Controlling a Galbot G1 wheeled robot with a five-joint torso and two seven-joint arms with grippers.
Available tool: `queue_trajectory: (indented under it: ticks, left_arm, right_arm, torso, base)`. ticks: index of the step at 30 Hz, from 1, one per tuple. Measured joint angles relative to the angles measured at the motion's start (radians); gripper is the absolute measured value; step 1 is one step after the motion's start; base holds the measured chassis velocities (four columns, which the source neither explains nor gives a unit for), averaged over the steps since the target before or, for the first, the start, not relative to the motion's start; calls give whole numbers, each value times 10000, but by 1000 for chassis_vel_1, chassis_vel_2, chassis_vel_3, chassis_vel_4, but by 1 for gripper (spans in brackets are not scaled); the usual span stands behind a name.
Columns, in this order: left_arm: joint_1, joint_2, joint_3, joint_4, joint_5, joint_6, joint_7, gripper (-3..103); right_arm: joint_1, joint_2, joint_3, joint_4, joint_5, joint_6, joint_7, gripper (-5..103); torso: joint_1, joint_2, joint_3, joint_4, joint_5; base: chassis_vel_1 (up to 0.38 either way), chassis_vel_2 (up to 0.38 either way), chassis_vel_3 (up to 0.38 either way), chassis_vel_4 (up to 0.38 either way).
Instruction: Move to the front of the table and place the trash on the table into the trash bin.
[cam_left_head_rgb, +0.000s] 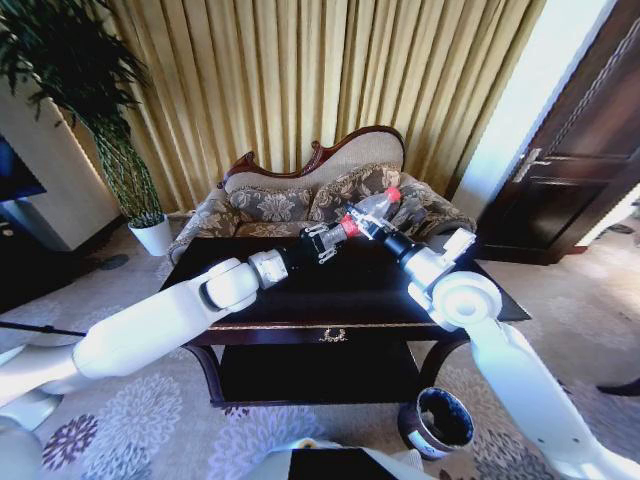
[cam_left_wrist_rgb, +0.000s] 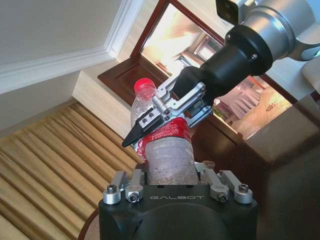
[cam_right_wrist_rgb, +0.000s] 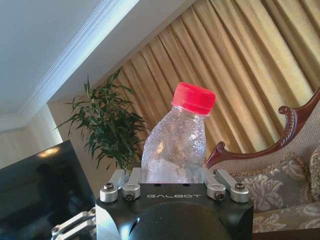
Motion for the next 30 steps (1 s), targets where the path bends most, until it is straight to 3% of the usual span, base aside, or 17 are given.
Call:
queue_trajectory:
  ticks: [1, 7, 8, 11, 13, 16, 18, 19, 23, 24, 26, 28, 29, 30]
  left_arm:
    - [9, 20, -10, -29, -15, 0, 4, 42]
    - [156, 271, -178, -311, -401, 64, 125, 69]
    - [156, 271, -178, -311, -401, 64, 125, 69]
    - [568, 507, -756, -576, -921, 76, -18, 85]
    - [821, 623, -1112, -618, -1115, 124, -135, 85]
    - [1894, 994, -2503, -642, -1850, 471, -798, 98]
    - [2870, 1212, -4013, -641, -2321, 782, -1348, 100]
    - [2870, 1212, -4013, -641, -2321, 782, -1348, 100]
    - [5460, 1696, -7190, -801, -2392, 986, -2229, 100]
    - [5460, 1696, -7190, -801, -2392, 986, -2229, 100]
    - [7130, 1636, -9322, -1080, -2771, 1179, -3030, 100]
    - [7918, 1331, -10307, -1285, -3065, 1522, -3532, 100]
    - [7918, 1331, -10307, -1285, -3065, 1522, -3532, 100]
    - [8662, 934, -11141, -1538, -3544, 2160, -4163, 100]
  right_arm:
    - [-22, -4, 27, 26, 1, 1, 0, 36]
    - [-505, -142, 551, 194, -43, 72, 75, 21]
    - [-505, -142, 551, 194, -43, 72, 75, 21]
    - [-941, -433, 990, 159, -204, 155, 86, 20]
    - [-1117, -545, 1138, 113, -352, 215, 104, 20]
    - [-1774, -863, 1566, 10, -966, 429, 193, 20]
    - [-2302, -1035, 1821, -38, -1665, 569, 349, 20]
    - [-2302, -1035, 1821, -38, -1665, 569, 349, 20]
    - [-3346, -1262, 2435, 55, -3364, 636, 666, 20]
    - [-3346, -1262, 2435, 55, -3364, 636, 666, 20]
    - [-3767, -1356, 2697, 241, -4124, 486, 1260, 20]
    - [-4060, -1364, 2876, 367, -4421, 331, 1518, 20]
    - [-4060, -1364, 2876, 367, -4421, 331, 1518, 20]
    - [-4356, -1357, 3059, 515, -4591, 242, 1674, 20]
  torso:
    - [0, 1, 1, 0, 0]
    - [0, 0, 0, 0, 1]
    - [0, 0, 0, 0, 1]
    - [0, 0, 0, -2, 1]
    - [-1, 1, 0, -3, 0]
    - [0, 0, 0, 1, -4]
    - [0, 0, 0, -2, 0]
    - [0, 0, 0, -2, 0]
    - [0, 1, -1, -1, 3]
    - [0, 1, -1, -1, 3]
    - [-1, 1, -1, 3, -2]
    - [-1, 2, -2, 3, 5]
    - [-1, 2, -2, 3, 5]
    - [-1, 1, -1, 2, -6]
  base:
    - [0, 0, 0, 0]
    - [0, 0, 0, 0]
    - [0, 0, 0, 0]
    - [0, 0, 0, 0]
    - [0, 0, 0, 0]
    - [0, 0, 0, 0]
    - [0, 0, 0, 0]
    - [0, 0, 0, 0]
    - [0, 0, 0, 0]
    - [0, 0, 0, 0]
    - [0, 0, 0, 0]
    - [0, 0, 0, 0]
    - [0, 0, 0, 0]
    - [0, 0, 0, 0]
